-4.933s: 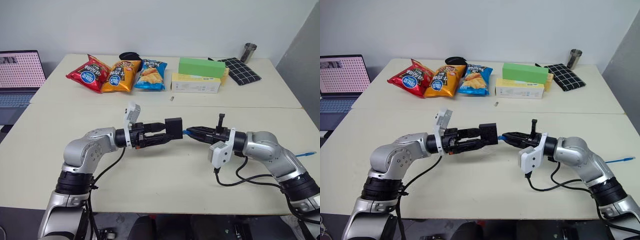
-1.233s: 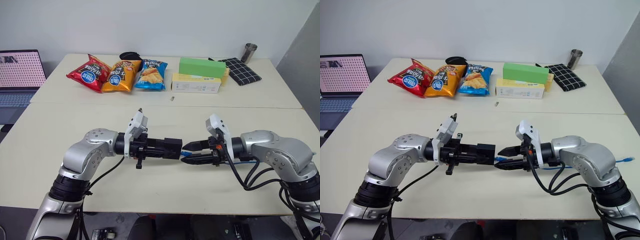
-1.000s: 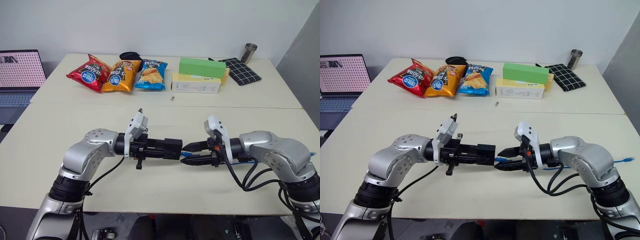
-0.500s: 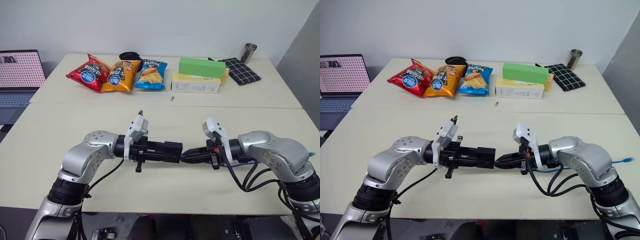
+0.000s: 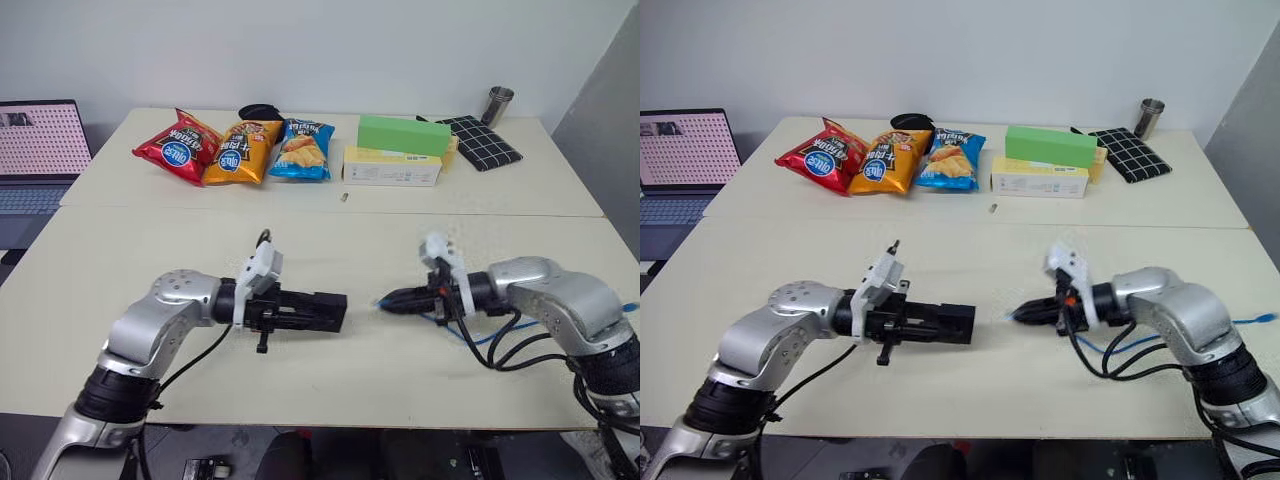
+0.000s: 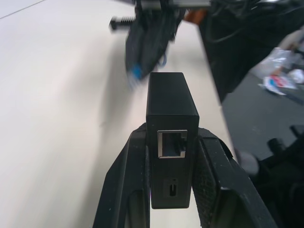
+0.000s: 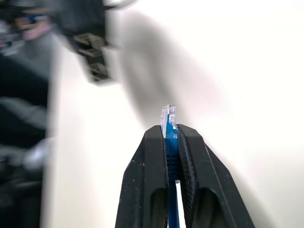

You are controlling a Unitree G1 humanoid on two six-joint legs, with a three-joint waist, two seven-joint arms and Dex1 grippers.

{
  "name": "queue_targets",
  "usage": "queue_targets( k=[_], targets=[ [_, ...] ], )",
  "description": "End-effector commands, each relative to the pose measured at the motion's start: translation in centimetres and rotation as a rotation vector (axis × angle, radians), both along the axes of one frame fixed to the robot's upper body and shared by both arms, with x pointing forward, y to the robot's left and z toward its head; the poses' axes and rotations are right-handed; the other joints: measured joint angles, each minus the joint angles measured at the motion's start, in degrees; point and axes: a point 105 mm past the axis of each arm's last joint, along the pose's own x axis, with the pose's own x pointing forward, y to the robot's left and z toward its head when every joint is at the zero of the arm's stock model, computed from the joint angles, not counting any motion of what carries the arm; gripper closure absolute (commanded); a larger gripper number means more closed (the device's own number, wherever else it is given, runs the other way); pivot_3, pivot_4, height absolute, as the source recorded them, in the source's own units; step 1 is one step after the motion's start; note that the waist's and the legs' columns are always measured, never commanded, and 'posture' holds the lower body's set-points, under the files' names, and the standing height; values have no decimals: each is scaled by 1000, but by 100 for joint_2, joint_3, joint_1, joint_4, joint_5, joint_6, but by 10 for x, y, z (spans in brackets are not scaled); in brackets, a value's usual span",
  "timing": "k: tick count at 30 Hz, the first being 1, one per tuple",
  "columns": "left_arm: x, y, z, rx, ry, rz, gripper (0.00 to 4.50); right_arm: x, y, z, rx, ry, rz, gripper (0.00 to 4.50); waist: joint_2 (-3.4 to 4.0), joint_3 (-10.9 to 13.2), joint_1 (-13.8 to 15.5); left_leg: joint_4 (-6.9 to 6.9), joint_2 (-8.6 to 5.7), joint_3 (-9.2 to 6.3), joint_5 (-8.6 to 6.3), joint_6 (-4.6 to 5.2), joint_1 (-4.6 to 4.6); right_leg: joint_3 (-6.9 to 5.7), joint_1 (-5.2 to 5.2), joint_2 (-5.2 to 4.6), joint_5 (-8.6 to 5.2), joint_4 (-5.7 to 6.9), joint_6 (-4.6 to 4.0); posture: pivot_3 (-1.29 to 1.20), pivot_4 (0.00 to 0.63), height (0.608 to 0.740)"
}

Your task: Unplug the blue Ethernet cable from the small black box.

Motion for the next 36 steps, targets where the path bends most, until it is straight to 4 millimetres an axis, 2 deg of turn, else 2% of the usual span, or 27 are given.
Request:
queue_targets(
  k=[1,5,7,9,12,14,15,18,24,25,27,29,33,36],
  targets=[
    [9,18,8,26,-82,76,3705,46,-8,22,-8,-236,-140,4471,0,0,-6,-1,-1,3,0,0,-1,3,-1,0,0,-1,0,0,150,740],
    [15,17,10,25,-111,101,3705,95,-8,23,-123,-423,-287,4471,5,3,-32,-1,2,19,3,-4,6,12,-9,0,0,9,0,0,150,740],
    [13,11,10,16,-116,90,3705,122,-17,22,-201,-507,-427,4472,5,3,-38,-4,4,22,11,-19,0,12,-19,0,0,12,0,0,150,740],
    [13,7,10,11,-122,86,3705,138,-21,19,-250,-544,-495,4472,4,3,-34,-6,4,33,12,-20,-8,19,-30,-1,0,13,0,0,150,740],
    [13,2,9,5,-131,85,3705,148,-19,9,-274,-526,-512,4472,4,3,-33,-6,3,44,12,-21,-8,25,-32,-5,0,9,0,0,150,740],
    [15,-1,9,-4,-140,97,3705,153,-20,8,-260,-517,-546,3757,4,3,-43,-6,5,45,12,-21,-8,25,-32,-6,0,11,0,0,150,740],
    [15,-2,9,-8,-144,103,3705,155,-20,8,-249,-509,-558,3695,5,3,-56,-6,5,46,12,-21,-8,25,-32,-6,0,11,0,0,150,740],
    [20,-2,9,-18,-160,139,3705,155,-19,12,-197,-482,-561,2973,5,3,-94,-6,7,46,12,-21,-7,24,-33,-5,0,16,0,0,150,740],
    [45,5,10,-31,-247,309,3705,140,-26,38,-107,-512,-511,1416,6,3,-92,-6,7,45,12,-21,-8,24,-33,-6,0,17,0,0,150,740],
    [56,11,12,-30,-283,384,3705,130,-21,44,-78,-522,-453,1256,6,3,-93,-6,7,43,12,-21,-8,22,-33,-6,0,18,0,0,150,740],
    [86,28,16,-27,-381,599,3705,92,1,58,-4,-519,-234,723,6,3,-40,-7,7,42,12,-21,-8,22,-32,-6,0,17,0,0,150,740],
    [100,39,17,-15,-467,705,3705,56,18,64,38,-497,-61,262,5,3,-10,-6,8,41,12,-20,-11,20,-33,-5,0,14,0,0,150,740],
    [115,58,16,-47,-538,869,3705,16,37,66,70,-447,75,262,5,3,-31,-7,7,43,11,-20,-9,23,-36,-5,0,17,0,0,150,740],
    [122,68,9,-79,-538,950,3705,5,45,66,73,-433,94,262,1,1,-10,-4,7,36,11,-20,-9,17,-35,-5,0,20,0,0,150,740]
  ],
)
